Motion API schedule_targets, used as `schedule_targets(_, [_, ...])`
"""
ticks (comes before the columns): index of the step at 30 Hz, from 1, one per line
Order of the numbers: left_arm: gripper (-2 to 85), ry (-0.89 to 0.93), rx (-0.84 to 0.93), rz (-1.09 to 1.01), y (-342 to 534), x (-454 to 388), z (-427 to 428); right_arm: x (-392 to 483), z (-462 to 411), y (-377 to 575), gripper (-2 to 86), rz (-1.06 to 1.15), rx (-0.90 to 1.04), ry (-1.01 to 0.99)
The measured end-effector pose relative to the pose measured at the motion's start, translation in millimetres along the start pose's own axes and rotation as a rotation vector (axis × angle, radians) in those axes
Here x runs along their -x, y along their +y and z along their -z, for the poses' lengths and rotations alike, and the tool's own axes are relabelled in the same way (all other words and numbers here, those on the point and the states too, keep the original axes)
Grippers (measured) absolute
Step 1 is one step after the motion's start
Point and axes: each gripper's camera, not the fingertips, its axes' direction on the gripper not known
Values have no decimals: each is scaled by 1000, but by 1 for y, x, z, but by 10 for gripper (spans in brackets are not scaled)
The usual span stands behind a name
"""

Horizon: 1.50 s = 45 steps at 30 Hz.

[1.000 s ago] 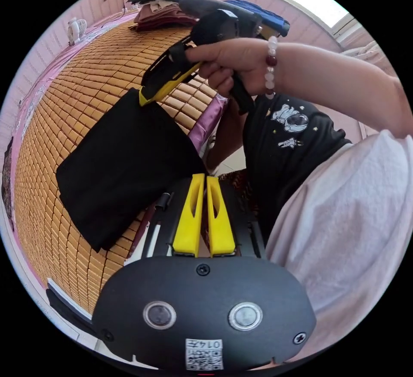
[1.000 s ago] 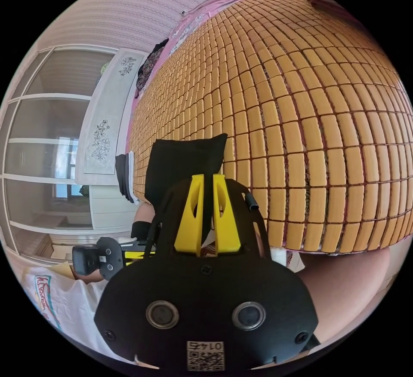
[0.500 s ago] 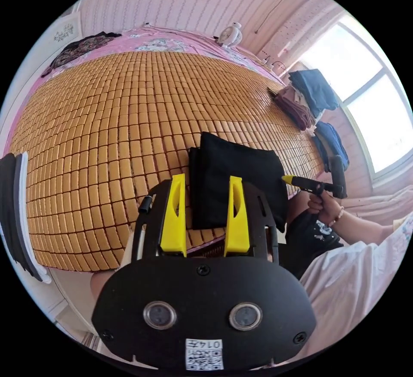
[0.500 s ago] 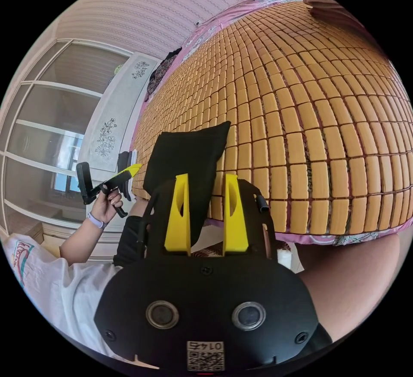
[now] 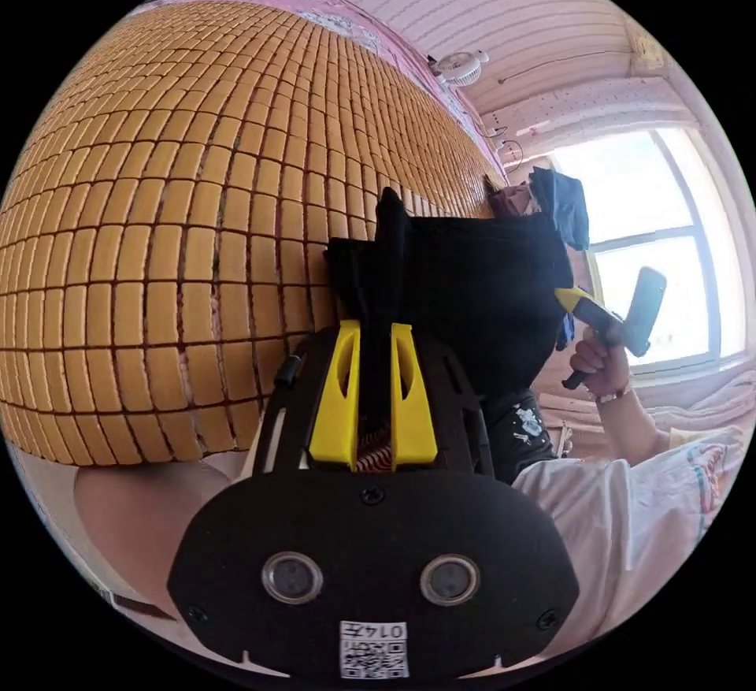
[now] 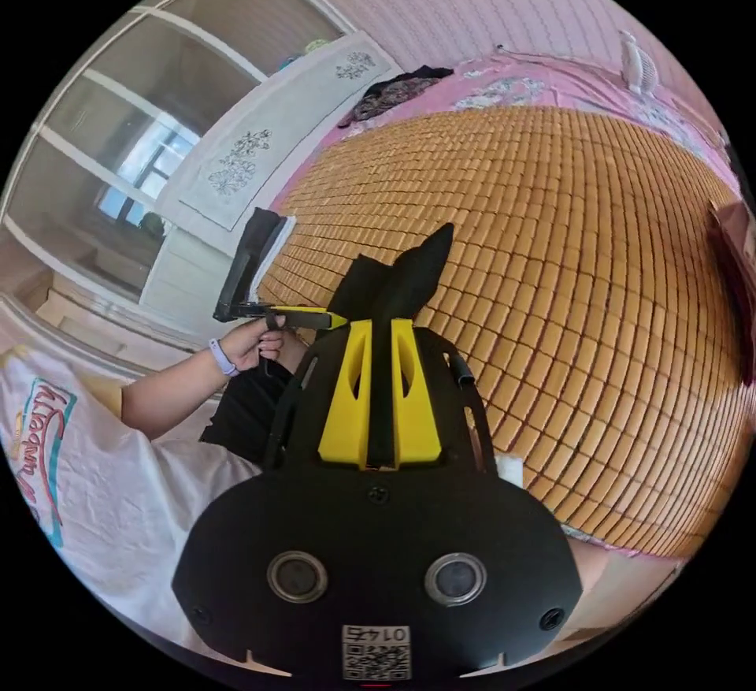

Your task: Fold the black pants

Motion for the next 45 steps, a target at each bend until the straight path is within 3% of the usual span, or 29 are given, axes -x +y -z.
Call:
schedule_targets(6, [55,4,-409,46,78,30,86,165,-16,-83,30,581,69,-132])
schedule_targets(10, [58,-133,-832,242,157,57,162,262,-47,-135,33,896,85,-274])
schedule_targets(13, [59,-277,-1068,323,192,64,201,316,-80,-187,38,1015,82,-232])
schedule_targets(15, [60,-367,-1120,362,191,72,220,342,-110,-226,45,990,132,-221])
schedule_targets(18, [71,-407,-1102,490,175,111,236,365,-168,-284,57,791,223,-93])
schedule_targets(21, [86,-503,-940,662,171,152,223,358,-181,-286,39,675,185,94])
schedule_targets(24, [82,-544,-828,630,188,151,204,318,-161,-239,9,660,160,31])
schedule_targets(26, [61,-530,-826,531,210,126,181,279,-139,-191,3,651,167,1])
schedule_targets(29, [1,-475,-787,366,229,80,145,200,-87,-77,-2,558,121,235])
schedule_targets(31, [-5,-416,-757,245,232,47,121,141,-12,26,-5,310,-66,543])
schedule_targets(34, [-9,-268,-632,27,215,-12,80,82,100,149,-2,-147,-231,649])
schedule_targets(37, [-9,-157,-546,-203,185,-78,39,60,178,259,4,-375,-301,837])
schedule_targets(40, [-7,-82,-412,-463,150,-153,-9,55,226,343,12,-494,-342,995])
schedule_targets(45, [19,-117,-253,-791,110,-271,-83,40,254,435,41,-560,-352,1045])
